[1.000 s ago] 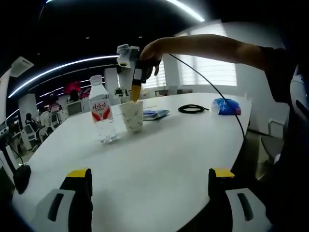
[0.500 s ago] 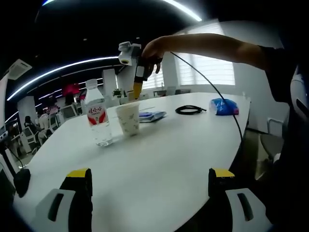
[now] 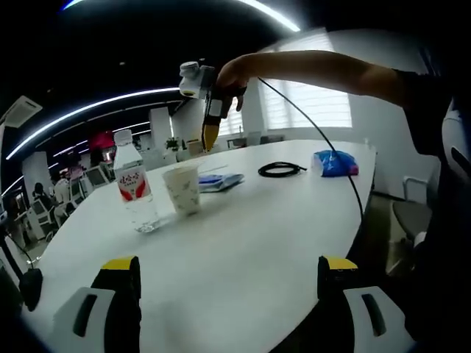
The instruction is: Arrange the tabletop items into an orderly group along one side of the table until the central work area is clear of visible clutter.
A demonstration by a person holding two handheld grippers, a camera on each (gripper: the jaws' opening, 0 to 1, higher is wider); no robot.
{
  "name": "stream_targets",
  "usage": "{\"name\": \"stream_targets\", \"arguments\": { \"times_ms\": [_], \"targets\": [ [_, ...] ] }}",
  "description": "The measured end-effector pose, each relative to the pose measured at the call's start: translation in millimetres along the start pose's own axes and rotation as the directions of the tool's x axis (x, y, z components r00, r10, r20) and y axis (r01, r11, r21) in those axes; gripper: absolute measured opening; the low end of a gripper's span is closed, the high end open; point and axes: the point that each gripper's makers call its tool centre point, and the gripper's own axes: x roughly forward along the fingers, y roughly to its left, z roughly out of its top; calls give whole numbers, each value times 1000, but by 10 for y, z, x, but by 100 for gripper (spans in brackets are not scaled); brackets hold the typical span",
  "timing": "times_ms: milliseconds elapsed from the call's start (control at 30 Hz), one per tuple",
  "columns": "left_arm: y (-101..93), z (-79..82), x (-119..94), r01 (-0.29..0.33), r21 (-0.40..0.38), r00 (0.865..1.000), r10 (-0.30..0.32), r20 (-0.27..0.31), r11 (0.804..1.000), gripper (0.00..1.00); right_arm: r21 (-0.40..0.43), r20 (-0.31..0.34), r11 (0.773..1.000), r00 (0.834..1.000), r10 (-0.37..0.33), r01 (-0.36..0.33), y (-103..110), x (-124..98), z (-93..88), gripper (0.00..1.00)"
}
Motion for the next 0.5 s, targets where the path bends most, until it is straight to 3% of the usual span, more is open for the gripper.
{"name": "stream_targets", "arguments": {
  "times_ms": [333, 500],
  "targets": [
    [-99, 57, 56, 21, 20, 1000, -21, -1, 1000, 100, -12, 0, 999, 999, -34, 34, -100, -5, -159, 69],
    [-190, 107, 124, 51, 34, 999, -51, -4, 998, 95, -30, 3, 998, 998, -56, 56, -154, -52, -270, 79]
  ]
}}
